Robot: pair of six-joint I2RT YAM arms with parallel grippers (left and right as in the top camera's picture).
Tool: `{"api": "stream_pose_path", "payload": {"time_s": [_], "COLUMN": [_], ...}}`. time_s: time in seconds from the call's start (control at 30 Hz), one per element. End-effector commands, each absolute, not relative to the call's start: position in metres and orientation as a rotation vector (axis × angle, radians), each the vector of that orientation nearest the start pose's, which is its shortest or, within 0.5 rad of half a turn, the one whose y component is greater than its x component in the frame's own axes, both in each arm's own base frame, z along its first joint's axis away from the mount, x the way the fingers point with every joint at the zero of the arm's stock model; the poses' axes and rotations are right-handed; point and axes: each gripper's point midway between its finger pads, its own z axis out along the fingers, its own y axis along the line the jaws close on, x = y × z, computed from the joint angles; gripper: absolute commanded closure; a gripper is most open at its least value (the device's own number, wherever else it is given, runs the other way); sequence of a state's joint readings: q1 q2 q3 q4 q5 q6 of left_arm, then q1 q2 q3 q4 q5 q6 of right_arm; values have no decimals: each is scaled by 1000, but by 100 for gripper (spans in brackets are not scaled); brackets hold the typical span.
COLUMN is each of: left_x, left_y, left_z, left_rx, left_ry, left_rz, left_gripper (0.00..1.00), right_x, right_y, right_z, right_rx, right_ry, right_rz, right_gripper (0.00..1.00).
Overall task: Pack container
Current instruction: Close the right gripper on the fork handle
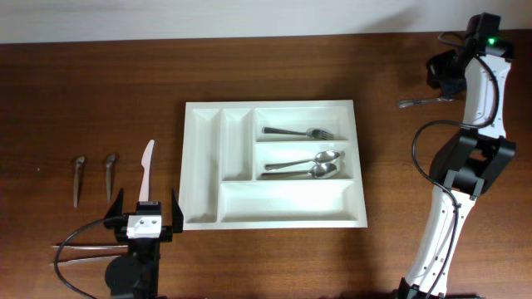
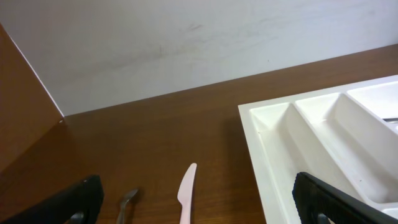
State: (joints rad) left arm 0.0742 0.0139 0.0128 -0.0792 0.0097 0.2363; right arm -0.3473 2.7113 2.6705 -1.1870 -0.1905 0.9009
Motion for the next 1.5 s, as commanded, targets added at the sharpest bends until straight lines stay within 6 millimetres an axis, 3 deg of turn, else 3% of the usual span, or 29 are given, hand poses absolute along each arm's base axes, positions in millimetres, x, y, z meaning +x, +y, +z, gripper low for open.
{"api": "stream_pose_path", "payload": {"time_s": [0.0,0.5,1.47], "left_x": [245,245,245], "left_y": [17,17,17], "left_z": [156,156,156], "left_rx": [143,143,143], "left_ry": [1650,1651,1651], "left_rz": [235,235,235], "left_gripper": [1,1,1], "right_x": [556,545,543], "right_y": [-177,-180,-180], "right_z": [25,3,-4], "right_rx": [1655,1683,1688], "right_ry": [2353,2389,2394], "right_rz": [305,238,223], "right_gripper": [96,95,95]}}
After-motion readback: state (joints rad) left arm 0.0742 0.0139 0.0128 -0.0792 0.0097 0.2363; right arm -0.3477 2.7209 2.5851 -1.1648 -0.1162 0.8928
